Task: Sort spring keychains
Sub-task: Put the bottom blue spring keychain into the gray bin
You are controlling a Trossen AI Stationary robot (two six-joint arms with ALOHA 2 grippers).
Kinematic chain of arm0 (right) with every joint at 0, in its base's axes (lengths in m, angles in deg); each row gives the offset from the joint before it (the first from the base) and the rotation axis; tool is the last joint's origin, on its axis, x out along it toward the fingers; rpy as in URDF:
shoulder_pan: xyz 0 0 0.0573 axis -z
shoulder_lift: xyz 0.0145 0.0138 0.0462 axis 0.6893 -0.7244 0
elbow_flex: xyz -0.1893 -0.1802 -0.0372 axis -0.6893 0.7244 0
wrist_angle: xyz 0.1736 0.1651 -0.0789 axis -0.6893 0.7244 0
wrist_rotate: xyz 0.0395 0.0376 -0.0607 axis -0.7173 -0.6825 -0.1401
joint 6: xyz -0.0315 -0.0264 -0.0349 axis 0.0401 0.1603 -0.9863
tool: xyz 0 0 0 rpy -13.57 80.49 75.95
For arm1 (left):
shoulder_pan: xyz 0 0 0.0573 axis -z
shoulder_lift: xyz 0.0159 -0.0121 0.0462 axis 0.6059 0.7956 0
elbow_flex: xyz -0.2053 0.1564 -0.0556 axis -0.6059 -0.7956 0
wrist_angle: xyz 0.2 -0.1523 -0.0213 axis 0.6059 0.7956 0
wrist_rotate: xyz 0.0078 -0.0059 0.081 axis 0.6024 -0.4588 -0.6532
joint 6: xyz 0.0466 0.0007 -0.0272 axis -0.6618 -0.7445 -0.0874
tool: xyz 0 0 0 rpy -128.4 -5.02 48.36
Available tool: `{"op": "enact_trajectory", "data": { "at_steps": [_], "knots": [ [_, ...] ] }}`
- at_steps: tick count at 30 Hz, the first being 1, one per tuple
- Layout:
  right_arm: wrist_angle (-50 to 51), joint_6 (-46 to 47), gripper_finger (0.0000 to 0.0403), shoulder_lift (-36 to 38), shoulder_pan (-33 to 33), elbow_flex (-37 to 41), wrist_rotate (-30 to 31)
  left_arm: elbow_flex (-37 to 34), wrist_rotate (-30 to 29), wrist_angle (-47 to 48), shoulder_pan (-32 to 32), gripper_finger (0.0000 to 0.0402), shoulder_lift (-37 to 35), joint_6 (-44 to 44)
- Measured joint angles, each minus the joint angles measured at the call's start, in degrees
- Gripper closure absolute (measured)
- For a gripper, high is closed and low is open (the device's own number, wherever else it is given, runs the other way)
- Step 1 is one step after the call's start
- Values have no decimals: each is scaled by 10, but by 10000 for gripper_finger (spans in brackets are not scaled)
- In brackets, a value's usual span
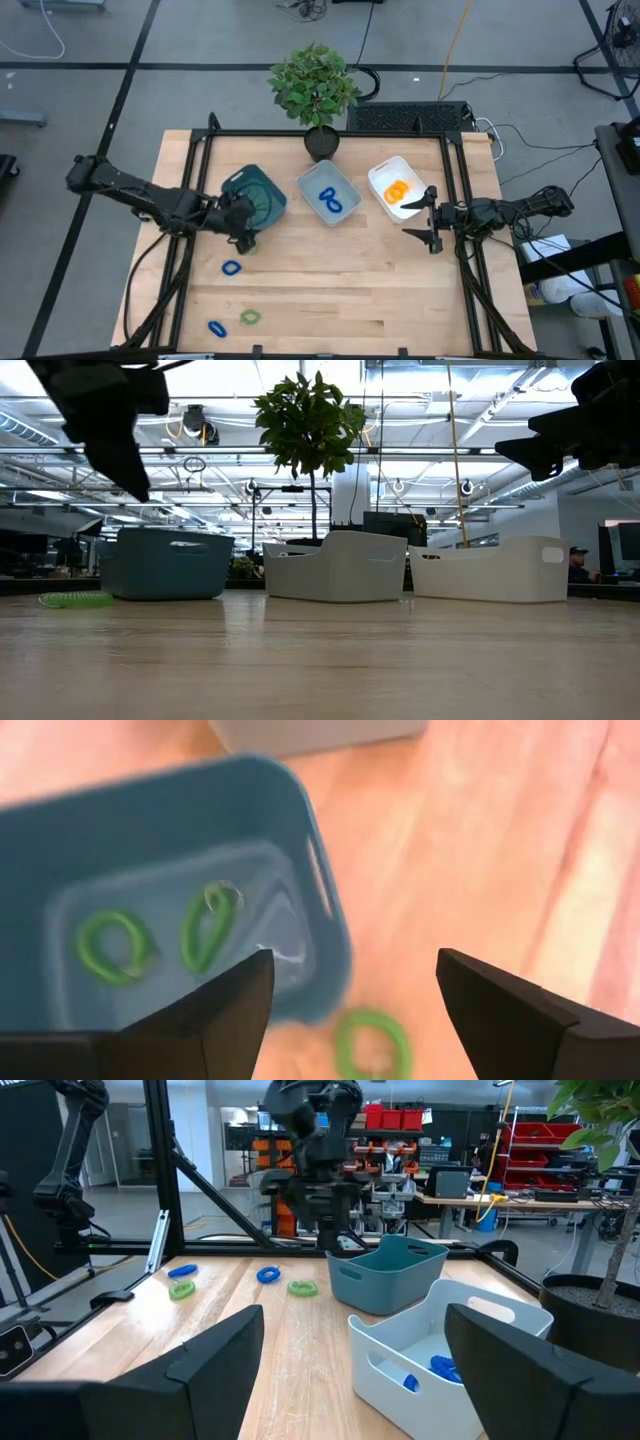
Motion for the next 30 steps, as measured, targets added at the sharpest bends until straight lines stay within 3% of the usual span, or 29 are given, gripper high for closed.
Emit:
{"op": "enact_trajectory", "data": {
  "at_steps": [4,14,21,30],
  "knots": [
    [0,0,106,0,0,0,0,19,-1,47,50,108,7,70],
    [0,0,106,0,0,0,0,153,-2,187,130,115,84,157],
    [0,0,106,0,0,0,0,216,59,218,173,121,149,193],
    [0,0,106,0,0,0,0,221,184,203,226,121,186,277]
  ]
}}
